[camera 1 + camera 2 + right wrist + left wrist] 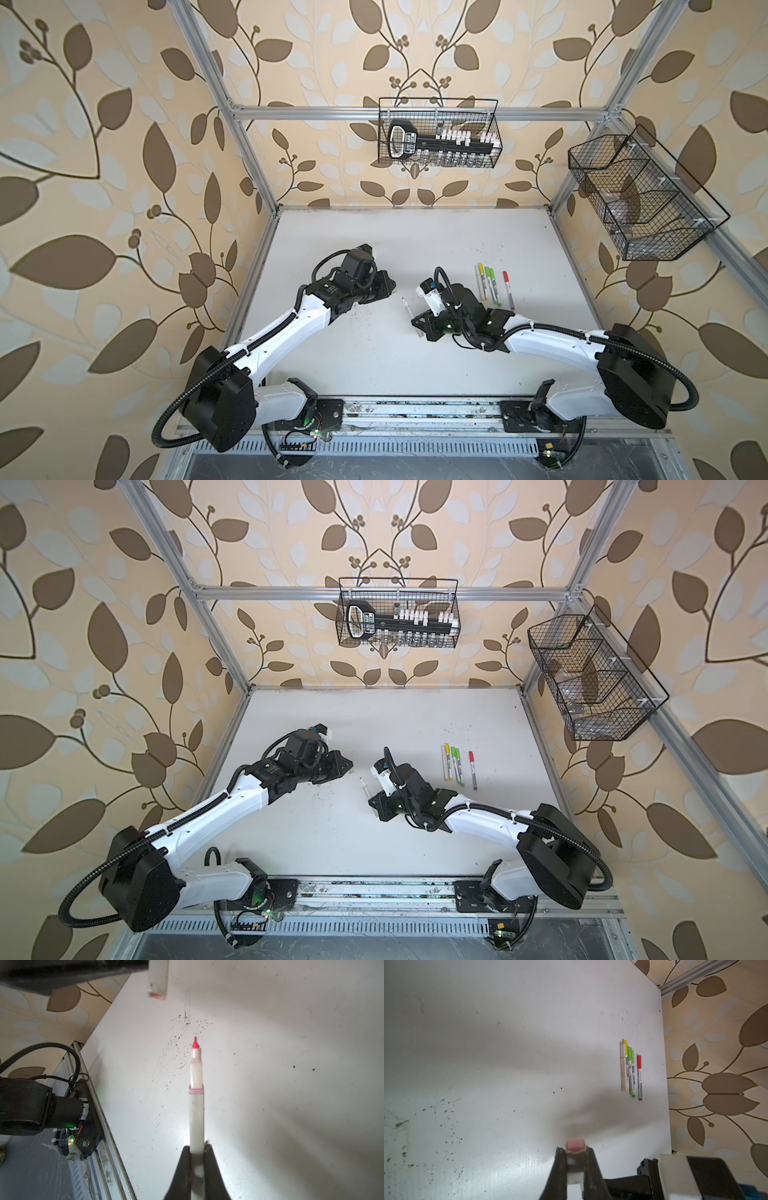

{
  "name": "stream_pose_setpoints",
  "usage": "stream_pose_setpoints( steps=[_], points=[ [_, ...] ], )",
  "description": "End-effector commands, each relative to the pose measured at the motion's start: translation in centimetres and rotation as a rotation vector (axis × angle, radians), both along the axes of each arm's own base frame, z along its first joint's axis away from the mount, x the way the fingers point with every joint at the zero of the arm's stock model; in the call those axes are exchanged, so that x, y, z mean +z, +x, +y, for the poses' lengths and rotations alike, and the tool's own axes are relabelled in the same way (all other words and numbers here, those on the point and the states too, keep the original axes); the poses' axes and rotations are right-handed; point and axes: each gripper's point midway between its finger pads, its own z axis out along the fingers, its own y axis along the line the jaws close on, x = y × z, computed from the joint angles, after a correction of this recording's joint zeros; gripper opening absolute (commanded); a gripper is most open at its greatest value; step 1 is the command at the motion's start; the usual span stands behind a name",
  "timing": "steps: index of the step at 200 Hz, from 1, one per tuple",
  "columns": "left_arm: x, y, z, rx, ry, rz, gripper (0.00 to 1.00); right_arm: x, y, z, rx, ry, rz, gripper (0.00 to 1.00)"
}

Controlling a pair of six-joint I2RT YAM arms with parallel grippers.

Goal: Insert the pens into the pen caps
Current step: 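Lift the white cap with the left gripper and bring it above the marker tip, then lower the white cap onto the pink marker tip and push it down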

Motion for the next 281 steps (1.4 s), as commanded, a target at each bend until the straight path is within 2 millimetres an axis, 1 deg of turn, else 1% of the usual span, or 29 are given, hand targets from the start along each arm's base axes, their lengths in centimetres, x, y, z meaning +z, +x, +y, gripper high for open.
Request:
stream_pose_setpoints(
  steps=[1, 48, 84, 133, 148, 242, 281],
  points=[
    [1.5, 0.2, -0.1, 0.005, -0.034, -0.027, 0.05, 1.6, 0.5, 1.2, 0.004, 0.044, -0.037, 0.02],
    [1.6, 0.2, -1.0, -0.028, -0.079, -0.035, 0.05, 2.1, 0.1, 2.2, 0.039, 0.098, -0.024, 0.02],
    [1.4, 0.2, -1.1, -0.033, -0.079, -0.030, 0.05, 2.4, 0.1, 2.5, 0.044, 0.111, -0.026, 0.02],
    [1.1, 0.3, -0.6, -0.008, -0.060, -0.034, 0.05, 2.4, 0.1, 2.4, 0.039, 0.110, -0.031, 0.02],
    [0.9, 0.3, -0.1, 0.008, -0.040, -0.026, 0.04, 2.4, 0.3, 2.2, 0.033, 0.111, -0.035, 0.02],
    [0.9, 0.4, 0.2, 0.019, -0.037, -0.031, 0.04, 2.7, 0.2, 2.2, 0.035, 0.118, -0.041, 0.02],
    [0.9, 0.3, -0.1, 0.005, -0.049, -0.032, 0.04, 2.9, 0.3, 2.1, 0.033, 0.124, -0.046, 0.03]
  ],
)
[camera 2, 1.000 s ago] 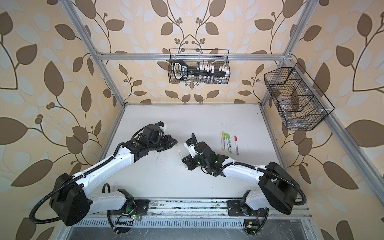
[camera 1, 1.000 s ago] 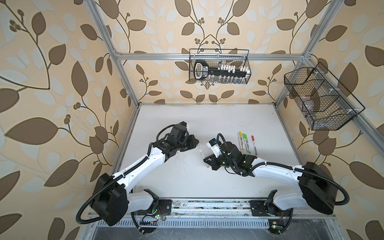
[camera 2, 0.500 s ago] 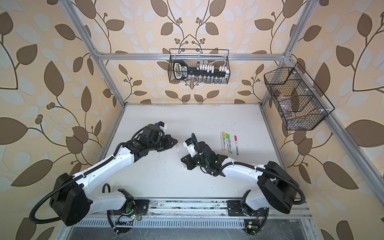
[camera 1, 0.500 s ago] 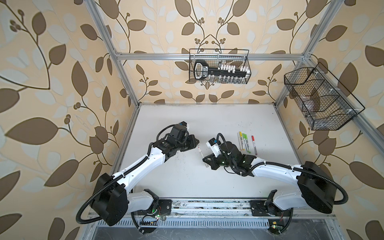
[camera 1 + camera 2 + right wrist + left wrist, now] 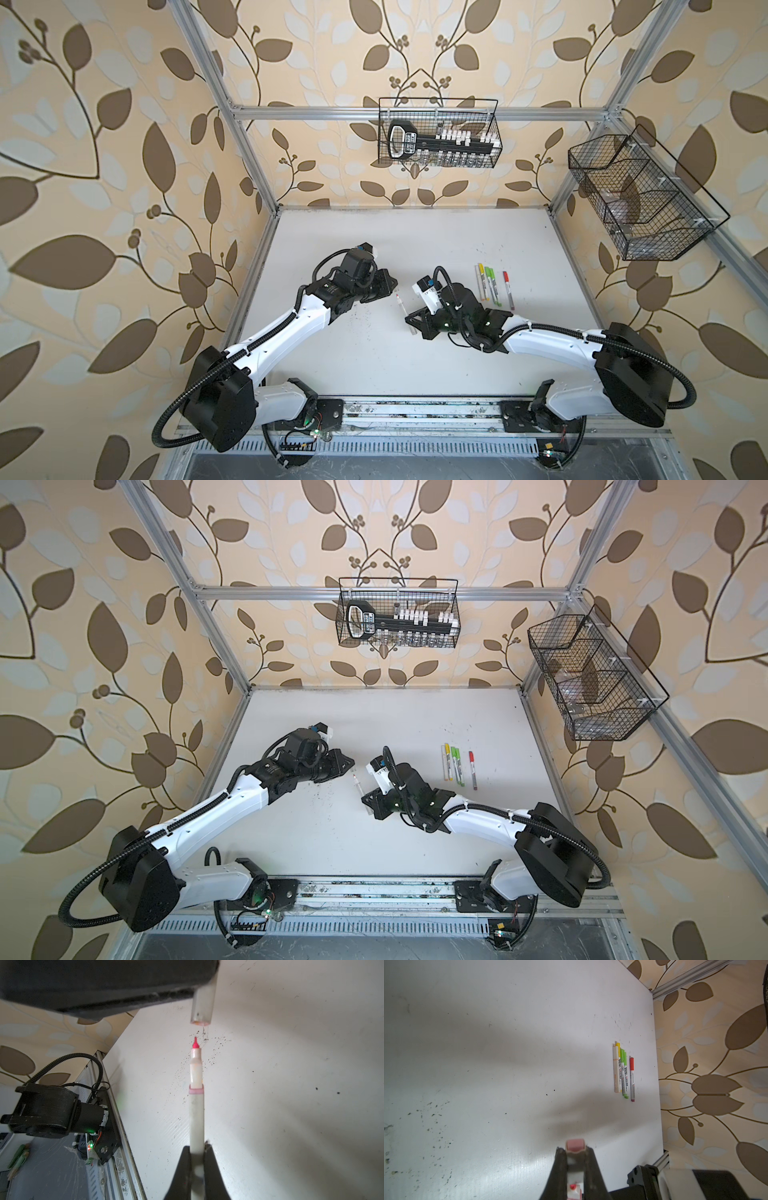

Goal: Insert the pens into the pen caps
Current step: 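Lower the white cap onto the pink marker tip and push it down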

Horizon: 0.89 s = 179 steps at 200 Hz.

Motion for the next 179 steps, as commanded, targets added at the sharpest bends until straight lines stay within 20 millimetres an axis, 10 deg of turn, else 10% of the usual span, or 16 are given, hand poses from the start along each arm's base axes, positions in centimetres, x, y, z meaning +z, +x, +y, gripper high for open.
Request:
stream_pose_setpoints(
  steps=[1, 179],
  points=[
    [0.4, 0.1, 0.3, 0.006, -0.013, -0.023, 0.04, 1.4, 0.2, 0.5, 0.007, 0.037, -0.025, 0.02],
    [1.6, 0.4, 0.5, 0.016, -0.102, -0.035, 0.04, 1.0, 0.3, 0.4, 0.003, 0.031, -0.017, 0.03]
  ],
)
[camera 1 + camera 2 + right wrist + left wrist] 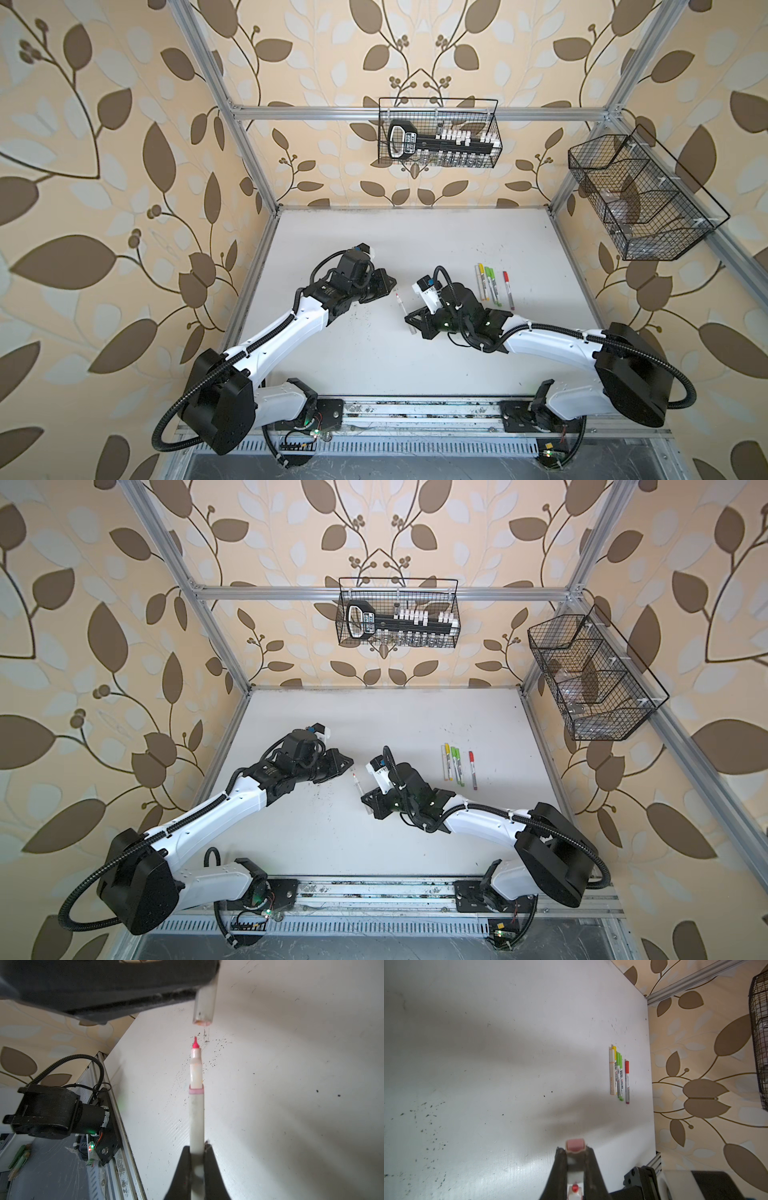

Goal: Insert the pens into the pen caps
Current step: 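Lower the white cap onto the pink marker tip and push it down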

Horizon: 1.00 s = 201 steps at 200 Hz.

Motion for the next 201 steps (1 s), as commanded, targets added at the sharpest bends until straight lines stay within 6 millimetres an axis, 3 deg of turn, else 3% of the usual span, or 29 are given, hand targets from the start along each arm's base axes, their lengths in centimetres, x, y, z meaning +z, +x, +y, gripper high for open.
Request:
stream_pose_setpoints(
  steps=[1, 201],
  points=[
    [1.5, 0.1, -0.1, -0.008, -0.050, -0.037, 0.04, 0.9, 0.3, 0.3, 0.003, 0.025, -0.013, 0.03],
    [-0.3, -0.9, -0.9, -0.071, -0.069, 0.009, 0.04, 2.0, 1.0, 0.4, -0.002, 0.047, -0.031, 0.03]
  ],
)
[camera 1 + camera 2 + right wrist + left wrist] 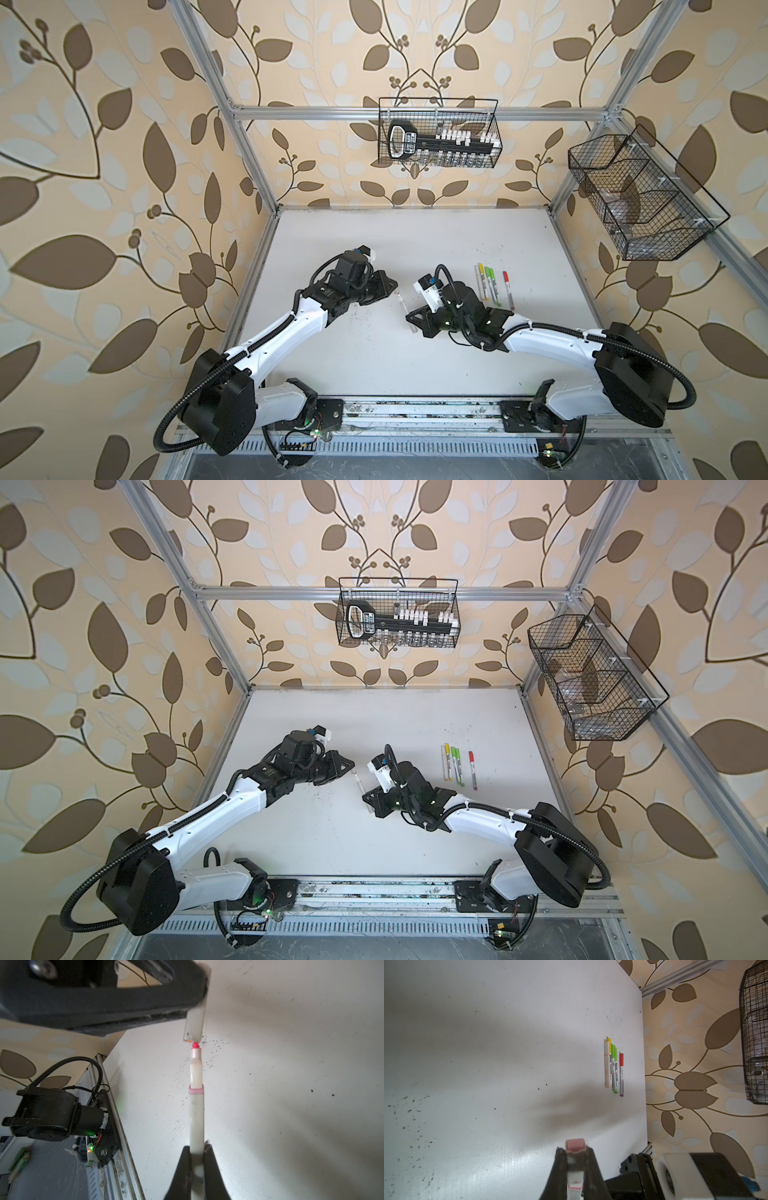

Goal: Insert the pens into the pen caps
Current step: 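Lower the white cap onto the pink marker tip and push it down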

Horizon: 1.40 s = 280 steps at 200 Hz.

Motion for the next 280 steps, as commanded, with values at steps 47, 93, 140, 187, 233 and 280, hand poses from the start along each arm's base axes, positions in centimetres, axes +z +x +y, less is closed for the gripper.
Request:
stream_pose_setpoints(
  steps=[47, 93, 140, 187, 233, 280],
  points=[
    [0.7, -0.2, -0.9, -0.050, -0.062, -0.019, 0.04, 1.8, 0.9, 0.7, 0.000, 0.041, -0.034, 0.03],
    [0.6, -0.9, -1.3, -0.096, -0.064, -0.007, 0.04, 2.6, 1.9, 0.8, -0.014, 0.051, -0.054, 0.02],
    [-0.1, -1.6, -1.0, -0.126, -0.030, 0.008, 0.04, 3.0, 2.9, 0.9, -0.038, 0.048, -0.051, 0.00],
    [-0.5, -2.3, -1.0, -0.173, 0.012, -0.002, 0.03, 3.4, 3.4, 0.9, -0.052, 0.053, -0.046, 0.00],
    [-0.1, -2.7, -1.6, -0.234, 0.012, -0.028, 0.03, 3.2, 3.5, 0.8, -0.059, 0.051, -0.038, 0.00],
    [-0.7, -3.6, -2.3, -0.292, 0.021, 0.002, 0.00, 4.1, 4.3, 0.8, -0.085, 0.057, -0.078, 0.00]
  ],
)
